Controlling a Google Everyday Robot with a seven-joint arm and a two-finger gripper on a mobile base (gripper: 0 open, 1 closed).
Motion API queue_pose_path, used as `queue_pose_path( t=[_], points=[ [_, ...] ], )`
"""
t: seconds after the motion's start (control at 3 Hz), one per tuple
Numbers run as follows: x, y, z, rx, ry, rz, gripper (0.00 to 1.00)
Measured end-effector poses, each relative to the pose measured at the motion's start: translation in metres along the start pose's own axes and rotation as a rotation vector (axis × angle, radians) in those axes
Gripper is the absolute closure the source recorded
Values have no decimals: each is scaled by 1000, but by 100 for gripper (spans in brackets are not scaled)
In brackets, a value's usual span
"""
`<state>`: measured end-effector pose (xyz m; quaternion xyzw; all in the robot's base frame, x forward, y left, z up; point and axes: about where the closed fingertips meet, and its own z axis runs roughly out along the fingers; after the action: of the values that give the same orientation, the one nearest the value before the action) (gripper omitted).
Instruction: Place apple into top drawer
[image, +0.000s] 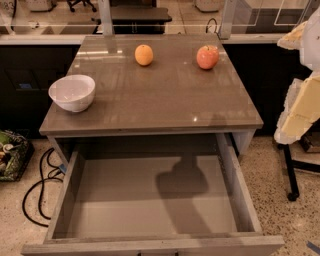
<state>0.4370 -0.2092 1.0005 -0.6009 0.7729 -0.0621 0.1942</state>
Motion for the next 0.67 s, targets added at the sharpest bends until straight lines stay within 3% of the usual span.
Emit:
queue_pose_path(
  t=[0.33,0.67],
  points=[
    [0,0,0,0,0,0,0],
    [3,-16,2,38,-43,24,0]
  ],
)
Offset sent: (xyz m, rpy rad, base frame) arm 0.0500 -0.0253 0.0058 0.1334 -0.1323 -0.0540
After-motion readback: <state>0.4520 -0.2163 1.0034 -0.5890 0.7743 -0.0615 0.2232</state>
